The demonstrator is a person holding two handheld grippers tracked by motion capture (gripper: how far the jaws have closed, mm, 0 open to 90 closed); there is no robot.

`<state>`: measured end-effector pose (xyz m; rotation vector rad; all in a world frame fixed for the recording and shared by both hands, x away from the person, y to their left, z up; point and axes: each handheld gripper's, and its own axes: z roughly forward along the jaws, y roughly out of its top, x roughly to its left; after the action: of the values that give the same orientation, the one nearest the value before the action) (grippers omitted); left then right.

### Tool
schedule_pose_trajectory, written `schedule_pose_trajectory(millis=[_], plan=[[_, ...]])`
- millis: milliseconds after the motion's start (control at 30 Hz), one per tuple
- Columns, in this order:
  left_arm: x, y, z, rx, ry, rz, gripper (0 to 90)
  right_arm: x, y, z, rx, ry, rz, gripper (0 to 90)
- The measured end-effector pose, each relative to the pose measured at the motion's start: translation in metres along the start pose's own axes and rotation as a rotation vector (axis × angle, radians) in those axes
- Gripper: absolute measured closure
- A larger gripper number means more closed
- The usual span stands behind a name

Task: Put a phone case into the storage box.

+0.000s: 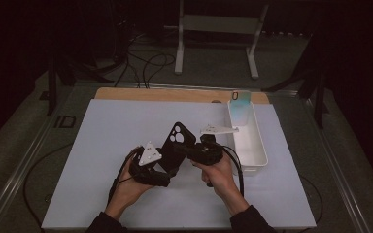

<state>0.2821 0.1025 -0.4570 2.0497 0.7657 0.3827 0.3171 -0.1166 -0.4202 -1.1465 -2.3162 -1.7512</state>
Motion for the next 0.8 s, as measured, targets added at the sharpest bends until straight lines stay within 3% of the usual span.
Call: schedule_pose_trajectory(millis=[233,400,567,733,800], plan=[[0.008,0.0,-0.006,-0.005,-0.022,-0.02,4.8,-0.002,0.002,-0.008,0.005,-0.014,-0.035,85.9],[0.013,-0.001,-0.009,-0.011,-0.052,-0.038,2.9,-0.001,0.003,-0.011,0.014,0.006,-0.066,85.7],[0.014,-0.003,-0.01,-0.013,-0.117,-0.038,1.0,0.002,0.003,-0.014,0.012,0.033,-0.096,85.7],[0.013,-0.004,-0.007,0.0,-0.173,-0.037,0.9,0.008,0.002,-0.016,0.016,0.116,-0.122,85.6],[0.013,-0.004,-0.008,-0.008,-0.23,-0.034,1.1,0.01,0.002,-0.017,0.027,0.135,-0.152,85.6]])
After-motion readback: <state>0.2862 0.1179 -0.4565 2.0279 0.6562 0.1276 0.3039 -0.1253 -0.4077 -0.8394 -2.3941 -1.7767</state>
